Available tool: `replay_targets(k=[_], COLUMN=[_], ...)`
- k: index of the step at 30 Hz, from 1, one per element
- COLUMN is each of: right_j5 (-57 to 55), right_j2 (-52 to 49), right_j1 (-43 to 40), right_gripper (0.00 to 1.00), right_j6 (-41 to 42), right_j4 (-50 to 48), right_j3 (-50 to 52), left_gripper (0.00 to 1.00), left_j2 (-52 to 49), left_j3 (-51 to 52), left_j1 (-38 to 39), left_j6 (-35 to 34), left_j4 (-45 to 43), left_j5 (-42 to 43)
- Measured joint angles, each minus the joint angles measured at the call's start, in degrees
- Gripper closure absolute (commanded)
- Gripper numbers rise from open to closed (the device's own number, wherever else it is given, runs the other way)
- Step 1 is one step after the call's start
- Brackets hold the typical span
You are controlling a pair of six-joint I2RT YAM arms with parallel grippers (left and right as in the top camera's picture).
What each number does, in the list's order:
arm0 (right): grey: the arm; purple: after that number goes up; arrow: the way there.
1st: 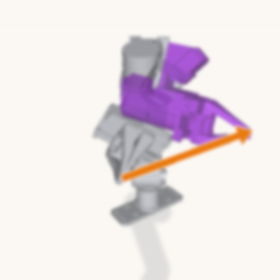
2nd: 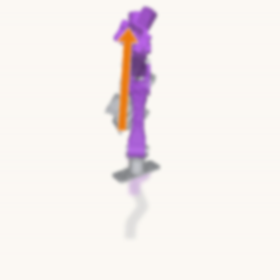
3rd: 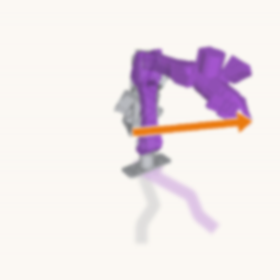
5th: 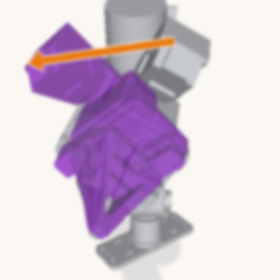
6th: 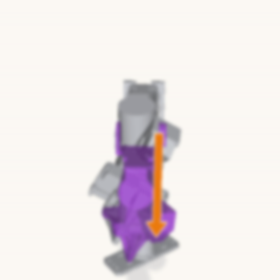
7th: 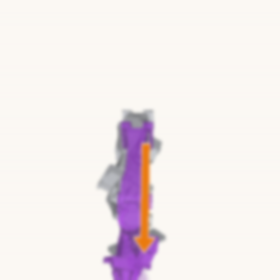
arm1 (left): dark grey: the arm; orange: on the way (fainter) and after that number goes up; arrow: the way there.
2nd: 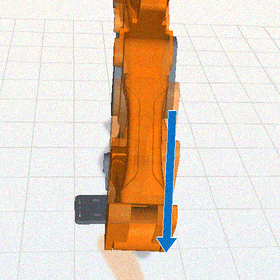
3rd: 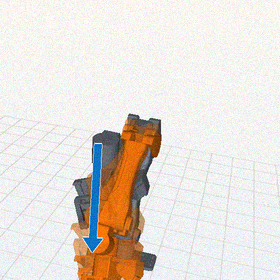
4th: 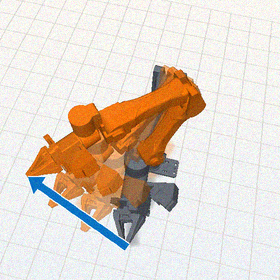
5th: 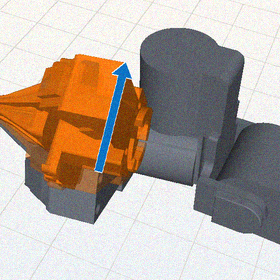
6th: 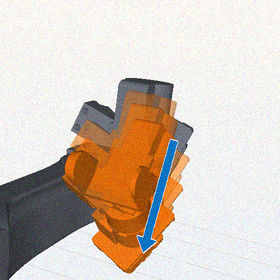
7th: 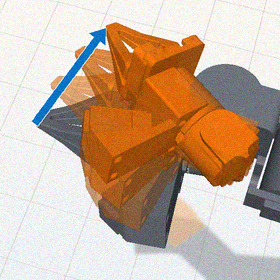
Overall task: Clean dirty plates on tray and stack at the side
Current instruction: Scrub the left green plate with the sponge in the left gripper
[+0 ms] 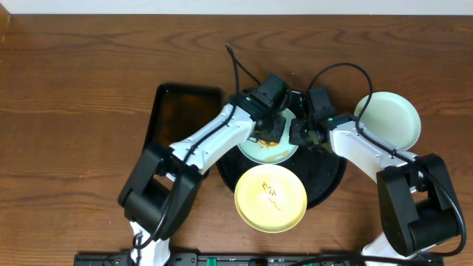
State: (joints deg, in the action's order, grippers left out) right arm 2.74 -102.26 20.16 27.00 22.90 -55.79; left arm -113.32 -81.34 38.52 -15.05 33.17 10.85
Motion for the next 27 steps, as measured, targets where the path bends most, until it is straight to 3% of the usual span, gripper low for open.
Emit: replay_targets(k=[13, 27], right_j5=[0.0, 0.0], right_j2=[0.0, 0.0], right_j1=[0.0, 0.0], right_gripper=[0.99, 0.99], right_j6=[0.0, 0.0], right_j4=[0.3, 1.0], right_j3=[0.0, -0.3], left_gripper=[0.93, 0.93], left_j2=[-3.7, -4.0], left_j3=[0.0, -0.3], left_j1=[1.4, -5.1], left_j6=[0.0, -0.2], left_j4=[-0.7, 2.6], left_j5=[-0.5, -11.5])
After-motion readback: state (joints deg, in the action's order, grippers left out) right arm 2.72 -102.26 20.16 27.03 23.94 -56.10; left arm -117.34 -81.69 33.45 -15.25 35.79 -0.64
